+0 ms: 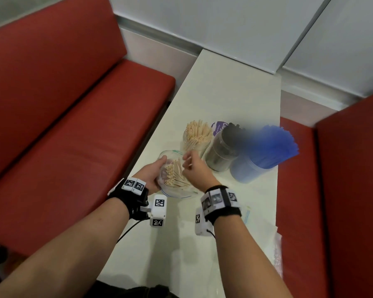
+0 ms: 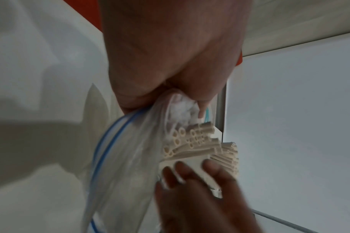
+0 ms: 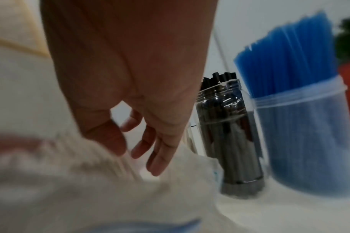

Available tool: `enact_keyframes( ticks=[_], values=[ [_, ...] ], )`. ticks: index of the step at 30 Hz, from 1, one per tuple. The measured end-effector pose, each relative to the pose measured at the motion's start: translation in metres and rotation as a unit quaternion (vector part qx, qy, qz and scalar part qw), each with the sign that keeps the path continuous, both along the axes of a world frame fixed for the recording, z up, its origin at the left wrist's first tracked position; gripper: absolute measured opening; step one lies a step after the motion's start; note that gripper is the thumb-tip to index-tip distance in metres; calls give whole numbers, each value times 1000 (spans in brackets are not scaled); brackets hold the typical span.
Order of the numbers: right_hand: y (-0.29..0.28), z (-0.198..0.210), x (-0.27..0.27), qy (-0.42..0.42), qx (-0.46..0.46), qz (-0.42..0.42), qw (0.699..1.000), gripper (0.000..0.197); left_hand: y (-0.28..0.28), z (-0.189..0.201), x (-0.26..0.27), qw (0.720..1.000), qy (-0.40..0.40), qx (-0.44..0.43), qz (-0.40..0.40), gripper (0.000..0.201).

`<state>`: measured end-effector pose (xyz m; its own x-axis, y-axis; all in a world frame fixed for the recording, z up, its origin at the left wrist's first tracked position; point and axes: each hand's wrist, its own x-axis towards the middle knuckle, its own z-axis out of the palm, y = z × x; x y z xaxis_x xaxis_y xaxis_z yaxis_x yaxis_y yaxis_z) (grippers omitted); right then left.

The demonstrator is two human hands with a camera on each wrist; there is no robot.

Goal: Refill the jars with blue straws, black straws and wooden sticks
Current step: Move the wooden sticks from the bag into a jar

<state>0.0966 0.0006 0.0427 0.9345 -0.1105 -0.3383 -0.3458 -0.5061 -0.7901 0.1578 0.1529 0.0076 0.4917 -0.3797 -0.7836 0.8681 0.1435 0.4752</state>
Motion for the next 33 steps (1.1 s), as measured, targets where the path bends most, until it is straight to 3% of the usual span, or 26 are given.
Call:
enact_keyframes(
  ticks=[2, 5, 14, 18, 25, 29, 33],
  values=[
    [10, -19, -14, 48, -34, 41, 997, 47, -2, 5, -7, 1000, -2, -22, -6, 37],
    [22, -42, -27, 20, -54, 11, 998, 58, -5, 9, -16, 999, -29, -23, -17, 36],
    [8, -46, -52, -67, -16, -72, 995, 7, 1, 6, -24, 999, -52, -8, -9, 37],
    [0, -30, -41, -78, -29, -80, 993, 15, 4, 6, -19, 999, -52, -6, -8, 41],
    [-5, -27, -40, -118, -3, -147, 982, 12, -4, 16, -12, 998, -49, 0, -35, 35],
    [-1, -39, -45, -41, -7, -88, 995, 5, -6, 12, -10, 998, -39, -12, -47, 33],
    [15, -47, -44, -8, -51, -2, 999, 32, -8, 9, -9, 999, -31, -21, -38, 39]
  ],
)
